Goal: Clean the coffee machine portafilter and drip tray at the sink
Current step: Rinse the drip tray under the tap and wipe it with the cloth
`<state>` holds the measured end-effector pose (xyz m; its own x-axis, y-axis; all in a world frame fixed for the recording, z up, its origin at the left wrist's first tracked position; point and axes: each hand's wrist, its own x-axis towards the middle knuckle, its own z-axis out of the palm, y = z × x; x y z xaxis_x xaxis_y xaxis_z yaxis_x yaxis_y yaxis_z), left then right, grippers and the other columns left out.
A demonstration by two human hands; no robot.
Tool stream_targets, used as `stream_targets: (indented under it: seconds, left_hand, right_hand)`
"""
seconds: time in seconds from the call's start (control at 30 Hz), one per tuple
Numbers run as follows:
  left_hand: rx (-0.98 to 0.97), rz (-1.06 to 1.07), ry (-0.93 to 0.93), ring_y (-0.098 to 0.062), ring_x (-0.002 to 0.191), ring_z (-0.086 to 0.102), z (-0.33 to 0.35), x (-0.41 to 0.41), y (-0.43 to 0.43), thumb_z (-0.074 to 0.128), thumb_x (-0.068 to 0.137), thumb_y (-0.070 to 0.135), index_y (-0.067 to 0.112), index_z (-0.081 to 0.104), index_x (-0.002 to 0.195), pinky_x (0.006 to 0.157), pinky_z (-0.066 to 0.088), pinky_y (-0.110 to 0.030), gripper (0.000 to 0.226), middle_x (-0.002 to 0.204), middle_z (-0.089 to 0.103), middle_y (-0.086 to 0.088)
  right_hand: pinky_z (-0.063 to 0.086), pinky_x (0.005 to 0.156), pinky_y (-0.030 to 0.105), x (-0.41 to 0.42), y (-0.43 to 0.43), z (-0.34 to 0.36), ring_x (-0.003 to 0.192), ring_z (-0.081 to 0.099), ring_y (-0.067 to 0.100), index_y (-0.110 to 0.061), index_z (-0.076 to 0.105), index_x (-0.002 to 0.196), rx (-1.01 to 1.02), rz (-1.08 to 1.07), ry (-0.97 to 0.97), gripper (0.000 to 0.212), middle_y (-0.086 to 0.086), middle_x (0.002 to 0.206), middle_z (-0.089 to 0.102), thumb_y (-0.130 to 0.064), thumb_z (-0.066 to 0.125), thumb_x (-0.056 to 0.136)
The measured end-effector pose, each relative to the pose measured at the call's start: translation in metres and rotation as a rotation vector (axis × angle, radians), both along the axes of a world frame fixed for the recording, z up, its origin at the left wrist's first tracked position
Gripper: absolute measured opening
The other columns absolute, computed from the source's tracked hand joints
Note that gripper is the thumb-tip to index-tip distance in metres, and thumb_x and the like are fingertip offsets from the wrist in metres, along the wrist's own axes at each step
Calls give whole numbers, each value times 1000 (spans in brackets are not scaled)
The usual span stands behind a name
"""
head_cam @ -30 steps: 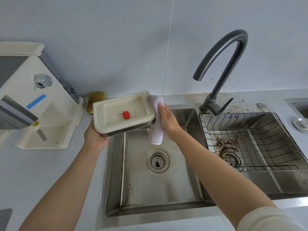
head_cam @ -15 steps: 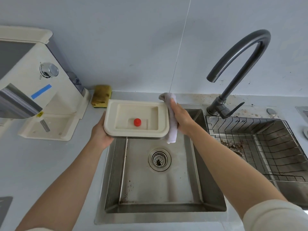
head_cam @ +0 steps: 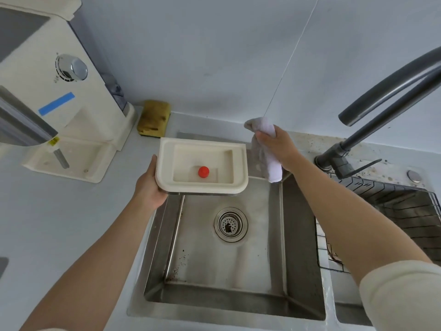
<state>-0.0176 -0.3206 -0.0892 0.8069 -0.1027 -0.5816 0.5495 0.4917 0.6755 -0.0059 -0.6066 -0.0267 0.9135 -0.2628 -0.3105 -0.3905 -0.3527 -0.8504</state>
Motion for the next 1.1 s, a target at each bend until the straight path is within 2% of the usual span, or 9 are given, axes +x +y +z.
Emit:
stream_targets:
  seconds: [0.1, 0.2, 0.3, 0.43, 0.57, 0.67, 0.8, 1.0, 1.1]
  left_hand:
    - [23, 23, 32, -22, 86, 68, -5, 3, -1, 44, 94, 42, 17, 62, 107, 72, 57, -40, 34, 92, 72, -2]
    - [39, 34, 52, -23, 94, 64, -10, 5, -2, 43, 94, 43, 17, 60, 109, 83, 53, -43, 34, 103, 67, -4]
    - [49, 14, 64, -24, 94, 64, -17, 2, -1, 41, 94, 44, 19, 62, 103, 87, 49, -45, 34, 101, 68, -4]
    - [63, 22, 112, -25, 95, 63, -27, -4, 6, 41, 94, 43, 18, 62, 105, 89, 47, -45, 35, 106, 66, -6]
    - [76, 11, 97, -21, 88, 66, -31, -7, 9, 38, 95, 42, 18, 63, 101, 85, 50, -41, 35, 96, 69, -2]
    - [98, -10, 92, -22, 91, 65, -32, -7, 10, 36, 95, 43, 19, 63, 102, 85, 50, -41, 36, 99, 68, -3]
    - [118, -3, 91, -18, 76, 70, -33, -8, 7, 37, 95, 43, 20, 64, 97, 65, 58, -33, 35, 83, 73, 1]
    - [102, 51, 105, -12, 57, 69, -23, -14, 6, 41, 95, 39, 19, 62, 89, 46, 54, -24, 30, 63, 72, 5]
    - [109, 50, 99, -11, 56, 68, -18, -21, 8, 42, 95, 39, 18, 62, 87, 44, 53, -22, 30, 61, 71, 5]
  right_hand:
    - [42, 85, 30, 23, -10, 1, 99, 55, 19, -10, 53, 116, -154, 5, -43, 30, 5, 104, 60, -27, 51, 91]
    - [38, 86, 26, 49, -14, -5, 109, 51, 23, -16, 44, 132, -376, 44, -129, 43, 9, 124, 53, -29, 52, 92]
    - [39, 92, 35, 70, -10, -20, 116, 44, 33, -22, 37, 138, -697, 238, -199, 48, 11, 137, 39, -30, 51, 92]
    - [24, 107, 45, 82, 12, -60, 134, 22, 33, -34, 18, 143, -945, 496, 88, 60, 10, 149, 17, -38, 47, 91]
    - [2, 113, 54, 79, 24, -83, 143, -7, 27, -38, -4, 145, -908, 585, 272, 56, 9, 155, -5, -45, 24, 97]
    - [-3, 112, 54, 79, 20, -81, 143, -14, 26, -38, -14, 143, -904, 622, 315, 58, 8, 155, -14, -44, 20, 97]
    - [-9, 112, 53, 72, 24, -73, 141, -22, 27, -39, -21, 141, -825, 591, 333, 59, 7, 153, -24, -40, 20, 99]
    - [-4, 113, 50, 45, 23, -51, 142, -17, 27, -39, -13, 143, -738, 526, 187, 57, 5, 154, -21, -48, 19, 97]
    - [1, 113, 51, 16, 22, -40, 143, -13, 28, -37, -13, 143, -703, 529, 136, 61, 6, 155, -17, -50, 23, 95]
